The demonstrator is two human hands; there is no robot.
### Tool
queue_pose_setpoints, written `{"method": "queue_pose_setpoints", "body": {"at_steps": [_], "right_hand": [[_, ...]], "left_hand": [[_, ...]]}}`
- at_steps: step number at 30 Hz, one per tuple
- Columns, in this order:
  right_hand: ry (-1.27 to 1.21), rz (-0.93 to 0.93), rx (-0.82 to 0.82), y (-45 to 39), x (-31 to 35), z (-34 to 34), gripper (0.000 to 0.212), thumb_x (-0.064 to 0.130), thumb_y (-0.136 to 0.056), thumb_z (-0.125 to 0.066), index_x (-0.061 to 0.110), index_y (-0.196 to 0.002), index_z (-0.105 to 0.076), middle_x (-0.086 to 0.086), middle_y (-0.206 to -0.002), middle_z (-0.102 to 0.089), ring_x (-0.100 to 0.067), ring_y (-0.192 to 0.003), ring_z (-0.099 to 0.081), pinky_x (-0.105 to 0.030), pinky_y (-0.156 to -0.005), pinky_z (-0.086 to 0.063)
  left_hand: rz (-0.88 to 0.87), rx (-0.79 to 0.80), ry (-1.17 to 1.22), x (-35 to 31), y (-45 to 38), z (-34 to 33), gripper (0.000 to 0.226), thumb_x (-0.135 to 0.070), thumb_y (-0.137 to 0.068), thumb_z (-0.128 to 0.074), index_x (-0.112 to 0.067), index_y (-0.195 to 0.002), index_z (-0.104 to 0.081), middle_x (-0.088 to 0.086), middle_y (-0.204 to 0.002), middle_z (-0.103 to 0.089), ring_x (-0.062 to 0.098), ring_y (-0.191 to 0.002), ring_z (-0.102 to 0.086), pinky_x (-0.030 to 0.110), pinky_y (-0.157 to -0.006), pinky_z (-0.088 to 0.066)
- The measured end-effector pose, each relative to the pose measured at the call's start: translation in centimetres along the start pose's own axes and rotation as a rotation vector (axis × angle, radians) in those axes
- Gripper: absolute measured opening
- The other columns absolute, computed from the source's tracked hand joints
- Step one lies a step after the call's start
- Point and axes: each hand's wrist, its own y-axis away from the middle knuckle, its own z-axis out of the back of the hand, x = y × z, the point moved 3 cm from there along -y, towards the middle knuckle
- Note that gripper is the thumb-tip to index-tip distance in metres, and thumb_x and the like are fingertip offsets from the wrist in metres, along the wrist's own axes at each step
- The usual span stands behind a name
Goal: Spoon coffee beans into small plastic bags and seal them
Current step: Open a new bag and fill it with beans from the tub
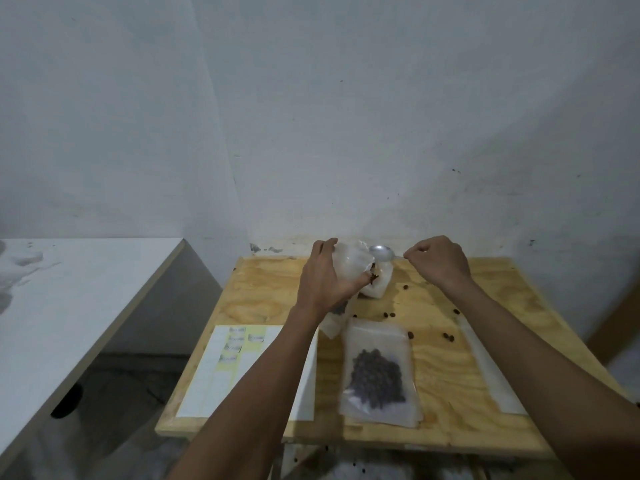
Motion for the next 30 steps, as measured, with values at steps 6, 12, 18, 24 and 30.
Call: {"method": "queue_pose_setpoints", "body": {"at_steps": [6, 12, 18, 24, 30], "right_hand": [[0.010, -0.037, 0.123, 0.2, -1.4, -5.2, 0.029, 0.011, -0.091, -0.054, 0.001, -0.083, -0.080, -0.023, -0.083, -0.074, -0.041, -0.066, -0.068, -0.034, -0.054, -0.049], [-0.025, -0.023, 0.142, 0.7, -0.3, -5.3, 0.029, 0.011, -0.096, -0.052, 0.010, -0.108, -0.079, -0.009, -0.117, -0.076, -0.029, -0.102, -0.071, -0.033, -0.080, -0.057], [-0.547, 0.057, 0.233, 1.6, 2.8, -1.3, 0.018, 0.028, -0.098, -0.063, 0.012, -0.102, -0.072, -0.005, -0.098, -0.078, -0.019, -0.088, -0.076, -0.034, -0.078, -0.061], [-0.633, 0.092, 0.244, 2.2, 4.6, -0.3, 0.019, 0.012, -0.089, -0.077, 0.010, -0.093, -0.059, -0.016, -0.086, -0.073, -0.027, -0.074, -0.072, -0.045, -0.075, -0.064], [-0.668, 0.138, 0.027, 3.1, 4.6, 1.7, 0.017, 0.004, -0.093, -0.067, 0.016, -0.097, -0.056, -0.009, -0.089, -0.077, -0.022, -0.074, -0.076, -0.037, -0.065, -0.057]], "left_hand": [[0.006, -0.044, 0.044, -0.2, 0.3, 0.1, 0.103, -0.074, -0.065, -0.061, -0.008, -0.143, -0.047, 0.003, -0.132, -0.052, 0.016, -0.113, -0.055, 0.024, -0.085, -0.043], [0.010, -0.054, 0.085, -0.3, 0.2, 0.0, 0.102, -0.073, -0.065, -0.061, -0.010, -0.143, -0.046, 0.001, -0.131, -0.051, 0.013, -0.112, -0.053, 0.022, -0.085, -0.042], [0.032, -0.087, 0.117, -0.7, -0.4, -0.2, 0.101, -0.071, -0.068, -0.064, -0.008, -0.145, -0.044, 0.004, -0.134, -0.049, 0.016, -0.116, -0.053, 0.025, -0.091, -0.044], [0.047, -0.069, 0.219, -2.2, -0.7, 0.1, 0.100, -0.056, -0.074, -0.084, -0.014, -0.152, -0.037, 0.002, -0.137, -0.048, 0.013, -0.119, -0.053, 0.026, -0.093, -0.047], [0.136, -0.045, 0.703, -3.2, -0.4, 2.8, 0.042, -0.018, -0.088, -0.079, -0.024, -0.125, -0.059, 0.016, -0.106, -0.068, 0.024, -0.085, -0.073, 0.034, -0.071, -0.062]]}}
